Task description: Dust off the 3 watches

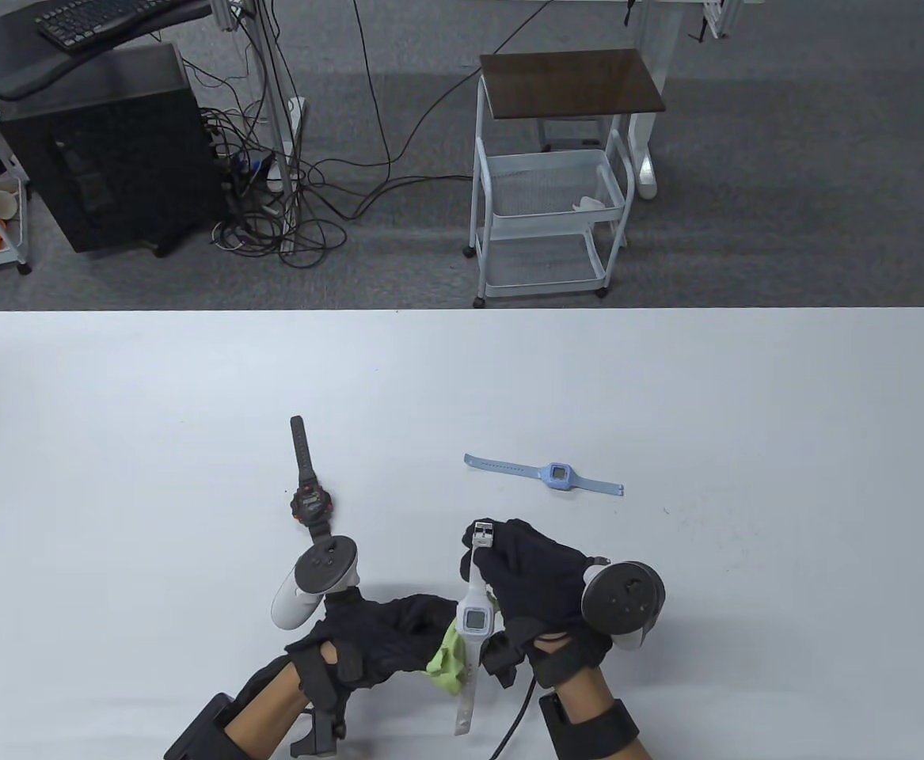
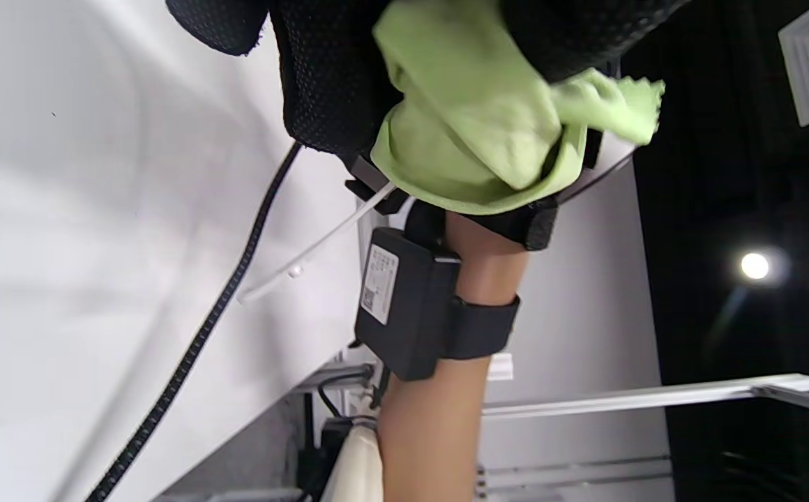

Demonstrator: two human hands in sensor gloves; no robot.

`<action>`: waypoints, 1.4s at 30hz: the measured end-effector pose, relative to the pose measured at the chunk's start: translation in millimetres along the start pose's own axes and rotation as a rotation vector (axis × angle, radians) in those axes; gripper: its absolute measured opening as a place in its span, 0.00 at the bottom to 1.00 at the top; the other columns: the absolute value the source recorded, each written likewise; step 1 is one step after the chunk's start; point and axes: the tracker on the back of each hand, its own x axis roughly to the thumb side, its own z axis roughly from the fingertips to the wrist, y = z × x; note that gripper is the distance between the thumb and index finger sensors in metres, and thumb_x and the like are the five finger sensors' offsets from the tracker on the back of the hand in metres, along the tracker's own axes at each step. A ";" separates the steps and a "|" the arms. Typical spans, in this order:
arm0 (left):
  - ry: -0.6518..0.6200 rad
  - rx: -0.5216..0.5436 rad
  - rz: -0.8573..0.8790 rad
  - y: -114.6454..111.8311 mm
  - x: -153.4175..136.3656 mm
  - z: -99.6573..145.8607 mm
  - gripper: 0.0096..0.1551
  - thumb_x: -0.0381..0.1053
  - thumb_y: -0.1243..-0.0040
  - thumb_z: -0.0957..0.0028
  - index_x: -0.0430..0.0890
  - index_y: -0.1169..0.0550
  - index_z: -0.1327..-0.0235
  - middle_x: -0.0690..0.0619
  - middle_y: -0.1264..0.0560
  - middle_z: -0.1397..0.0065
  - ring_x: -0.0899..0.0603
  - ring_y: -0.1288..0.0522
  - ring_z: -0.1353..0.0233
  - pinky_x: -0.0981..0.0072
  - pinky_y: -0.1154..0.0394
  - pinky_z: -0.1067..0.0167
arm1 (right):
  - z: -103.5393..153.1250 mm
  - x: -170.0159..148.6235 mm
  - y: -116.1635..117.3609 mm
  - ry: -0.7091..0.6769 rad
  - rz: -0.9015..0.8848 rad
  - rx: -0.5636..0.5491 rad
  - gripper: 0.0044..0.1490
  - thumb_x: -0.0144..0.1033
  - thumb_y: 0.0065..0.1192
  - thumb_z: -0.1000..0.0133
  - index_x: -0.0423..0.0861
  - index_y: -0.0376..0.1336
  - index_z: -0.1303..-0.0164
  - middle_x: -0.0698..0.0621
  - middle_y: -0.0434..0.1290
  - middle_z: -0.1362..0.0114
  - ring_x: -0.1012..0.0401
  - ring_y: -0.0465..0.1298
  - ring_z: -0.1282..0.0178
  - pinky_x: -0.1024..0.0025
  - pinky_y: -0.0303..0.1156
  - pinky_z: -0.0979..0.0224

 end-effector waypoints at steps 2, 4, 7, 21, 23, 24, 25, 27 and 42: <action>0.001 0.003 -0.002 -2.1 -1.6 -0.9 0.46 0.64 0.44 0.36 0.43 0.49 0.17 0.51 0.34 0.22 0.41 0.26 0.25 0.38 0.38 0.25 | 1.3 0.8 -0.4 0.005 0.022 -0.021 0.30 0.43 0.69 0.54 0.36 0.75 0.50 0.48 0.88 0.63 0.55 0.88 0.71 0.38 0.68 0.40; 0.008 0.004 -0.018 -5.1 -2.2 -2.8 0.48 0.66 0.43 0.37 0.44 0.48 0.17 0.52 0.34 0.22 0.41 0.27 0.25 0.37 0.39 0.25 | 1.9 1.6 -0.3 0.007 0.035 -0.032 0.29 0.43 0.69 0.54 0.36 0.75 0.51 0.48 0.89 0.64 0.56 0.88 0.72 0.39 0.68 0.40; 0.011 0.030 -0.061 -11.4 -1.1 -6.1 0.44 0.66 0.42 0.38 0.46 0.43 0.17 0.55 0.32 0.25 0.43 0.27 0.26 0.37 0.40 0.24 | 3.2 2.8 1.0 0.003 0.044 -0.051 0.29 0.43 0.69 0.54 0.35 0.75 0.52 0.49 0.89 0.65 0.57 0.88 0.73 0.40 0.69 0.41; -0.020 0.284 -0.179 -12.0 1.6 0.8 0.29 0.62 0.50 0.37 0.46 0.34 0.31 0.48 0.37 0.19 0.35 0.34 0.19 0.40 0.39 0.24 | 3.3 -8.5 -3.8 0.037 -0.018 -0.070 0.30 0.43 0.68 0.53 0.36 0.74 0.50 0.47 0.88 0.62 0.55 0.88 0.69 0.37 0.66 0.40; -0.028 0.282 -0.197 -12.7 2.8 -0.6 0.28 0.61 0.51 0.37 0.44 0.34 0.34 0.48 0.31 0.24 0.39 0.26 0.24 0.43 0.33 0.26 | 3.5 -9.4 -4.2 0.039 -0.025 -0.071 0.30 0.43 0.68 0.53 0.36 0.74 0.50 0.47 0.88 0.62 0.54 0.88 0.68 0.36 0.66 0.40; -0.027 0.279 -0.209 -13.6 4.5 -1.1 0.28 0.61 0.51 0.38 0.44 0.33 0.35 0.49 0.28 0.27 0.41 0.23 0.27 0.45 0.31 0.28 | 3.5 -9.3 -4.6 0.038 -0.030 -0.076 0.30 0.43 0.68 0.53 0.36 0.74 0.50 0.47 0.88 0.62 0.54 0.88 0.68 0.36 0.66 0.40; -0.031 0.283 -0.217 -14.1 5.6 -1.4 0.28 0.61 0.51 0.38 0.44 0.33 0.35 0.51 0.26 0.30 0.43 0.20 0.30 0.47 0.29 0.29 | 3.4 -9.1 -4.8 0.036 -0.033 -0.077 0.30 0.43 0.68 0.53 0.36 0.74 0.50 0.47 0.88 0.62 0.54 0.88 0.68 0.36 0.66 0.39; -0.023 0.286 -0.226 -14.7 7.4 -2.2 0.28 0.61 0.49 0.38 0.44 0.33 0.34 0.52 0.25 0.32 0.46 0.18 0.34 0.49 0.29 0.30 | 3.2 -8.2 -6.0 0.029 -0.049 -0.087 0.29 0.43 0.68 0.53 0.36 0.74 0.50 0.47 0.88 0.61 0.54 0.88 0.68 0.36 0.66 0.39; 0.065 0.396 -0.353 -3.5 7.2 8.9 0.27 0.63 0.44 0.39 0.47 0.23 0.36 0.55 0.18 0.44 0.48 0.14 0.47 0.47 0.27 0.34 | 3.8 -4.9 -4.3 -0.031 -0.099 -0.112 0.29 0.43 0.68 0.53 0.37 0.74 0.50 0.47 0.88 0.60 0.53 0.87 0.65 0.34 0.64 0.39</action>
